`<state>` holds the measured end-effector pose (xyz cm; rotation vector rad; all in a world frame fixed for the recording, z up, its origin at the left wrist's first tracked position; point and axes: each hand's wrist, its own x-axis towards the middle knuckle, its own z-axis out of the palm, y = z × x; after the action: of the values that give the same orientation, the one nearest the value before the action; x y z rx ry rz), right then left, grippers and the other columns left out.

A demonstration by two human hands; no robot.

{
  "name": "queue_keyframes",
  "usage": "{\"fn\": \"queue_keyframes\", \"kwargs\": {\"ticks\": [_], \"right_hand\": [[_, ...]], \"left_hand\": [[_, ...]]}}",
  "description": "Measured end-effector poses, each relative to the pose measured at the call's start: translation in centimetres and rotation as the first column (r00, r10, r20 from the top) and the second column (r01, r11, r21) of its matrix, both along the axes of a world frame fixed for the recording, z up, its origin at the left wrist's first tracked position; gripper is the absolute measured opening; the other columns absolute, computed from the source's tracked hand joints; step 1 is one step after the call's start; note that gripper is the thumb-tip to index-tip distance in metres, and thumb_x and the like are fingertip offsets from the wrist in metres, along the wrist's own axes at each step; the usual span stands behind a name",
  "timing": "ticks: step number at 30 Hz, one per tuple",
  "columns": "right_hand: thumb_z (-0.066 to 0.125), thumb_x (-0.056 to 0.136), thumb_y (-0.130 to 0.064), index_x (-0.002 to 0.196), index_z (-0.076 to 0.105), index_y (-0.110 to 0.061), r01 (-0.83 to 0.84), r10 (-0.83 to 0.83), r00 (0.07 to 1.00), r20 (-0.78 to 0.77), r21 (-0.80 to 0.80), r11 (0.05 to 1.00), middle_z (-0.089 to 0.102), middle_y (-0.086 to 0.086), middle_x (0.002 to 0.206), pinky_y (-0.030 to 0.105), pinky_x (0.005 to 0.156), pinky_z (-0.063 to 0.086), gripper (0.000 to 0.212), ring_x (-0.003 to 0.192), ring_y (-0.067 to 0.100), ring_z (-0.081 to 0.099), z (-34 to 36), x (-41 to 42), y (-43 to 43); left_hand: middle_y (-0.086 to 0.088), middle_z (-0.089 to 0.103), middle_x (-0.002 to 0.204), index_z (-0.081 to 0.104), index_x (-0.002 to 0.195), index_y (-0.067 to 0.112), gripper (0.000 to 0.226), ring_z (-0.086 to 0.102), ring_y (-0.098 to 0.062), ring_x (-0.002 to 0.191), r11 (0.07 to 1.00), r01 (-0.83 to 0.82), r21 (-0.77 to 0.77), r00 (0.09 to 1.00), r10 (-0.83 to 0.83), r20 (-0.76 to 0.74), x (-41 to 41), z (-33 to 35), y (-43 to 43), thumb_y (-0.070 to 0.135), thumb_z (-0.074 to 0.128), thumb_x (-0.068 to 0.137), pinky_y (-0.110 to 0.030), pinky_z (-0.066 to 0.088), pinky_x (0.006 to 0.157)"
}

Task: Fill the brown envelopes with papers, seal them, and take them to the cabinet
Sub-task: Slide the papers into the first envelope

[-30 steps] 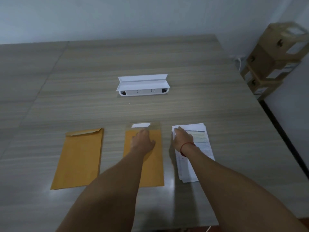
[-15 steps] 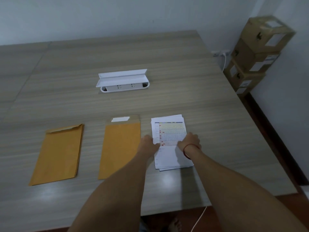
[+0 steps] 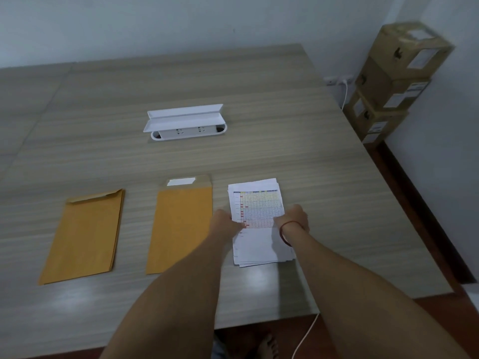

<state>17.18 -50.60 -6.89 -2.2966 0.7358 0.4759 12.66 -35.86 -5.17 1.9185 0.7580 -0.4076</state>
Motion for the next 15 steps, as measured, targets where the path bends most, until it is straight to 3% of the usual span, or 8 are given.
{"fn": "queue_keyframes", "kwargs": {"ticks": [3, 6, 9, 12, 15], "right_hand": [[0.069, 0.08, -0.014, 0.1, 0.064, -0.009, -0.082, 0.085, 0.996, 0.038, -0.065, 0.995, 0.069, 0.01, 0.106, 0.033, 0.076, 0.052, 0.021, 0.098, 0.031, 0.067, 0.0, -0.2, 0.1], [0.071, 0.079, -0.015, 0.098, 0.067, -0.008, -0.111, 0.113, 0.993, 0.038, -0.055, 0.992, 0.07, 0.01, 0.105, 0.032, 0.072, 0.053, 0.02, 0.096, 0.031, 0.068, 0.1, -0.4, 0.3], [0.074, 0.078, -0.019, 0.106, 0.062, -0.008, -0.099, 0.101, 0.994, 0.04, -0.058, 0.993, 0.064, 0.012, 0.115, 0.035, 0.079, 0.053, 0.032, 0.103, 0.031, 0.064, 0.1, -0.5, 0.1], [0.075, 0.08, -0.024, 0.114, 0.057, -0.007, -0.065, 0.067, 0.996, 0.056, -0.048, 0.997, 0.06, 0.013, 0.121, 0.039, 0.087, 0.053, 0.042, 0.109, 0.032, 0.061, 0.0, -0.4, -0.2], [0.076, 0.078, -0.03, 0.119, 0.055, -0.005, -0.019, 0.013, 0.997, 0.077, 0.083, 0.996, 0.06, 0.013, 0.123, 0.044, 0.092, 0.053, 0.053, 0.11, 0.032, 0.061, -0.3, -0.4, -0.2]], "left_hand": [[-0.006, 0.072, 0.101, 0.073, 0.1, 0.004, 0.023, 0.068, -0.021, 0.085, 1.0, 0.014, -0.006, 0.999, -0.013, 0.035, 0.4, -0.2, -0.3, 0.0, 0.07, 0.078, -0.02, 0.057, 0.061], [-0.012, 0.069, 0.113, 0.067, 0.108, 0.005, 0.027, 0.067, -0.028, 0.1, 0.999, -0.026, -0.048, 0.996, 0.029, 0.08, 0.8, -0.4, -0.8, -0.002, 0.066, 0.081, -0.036, 0.057, 0.085], [-0.013, 0.065, 0.121, 0.059, 0.119, 0.004, 0.03, 0.065, -0.03, 0.106, 0.995, -0.048, -0.084, 0.996, 0.054, 0.073, 1.0, -0.8, -1.0, 0.003, 0.059, 0.089, -0.037, 0.056, 0.089], [-0.012, 0.063, 0.121, 0.056, 0.122, 0.005, 0.028, 0.063, -0.028, 0.104, 0.992, -0.052, -0.114, 0.995, 0.061, 0.083, 0.9, -0.9, -1.0, 0.006, 0.054, 0.093, -0.032, 0.053, 0.083], [-0.011, 0.064, 0.119, 0.057, 0.12, 0.006, 0.026, 0.063, -0.027, 0.101, 0.984, -0.074, -0.165, 0.991, 0.091, 0.1, 0.7, -1.1, -1.0, 0.007, 0.052, 0.094, -0.034, 0.053, 0.083]]}}
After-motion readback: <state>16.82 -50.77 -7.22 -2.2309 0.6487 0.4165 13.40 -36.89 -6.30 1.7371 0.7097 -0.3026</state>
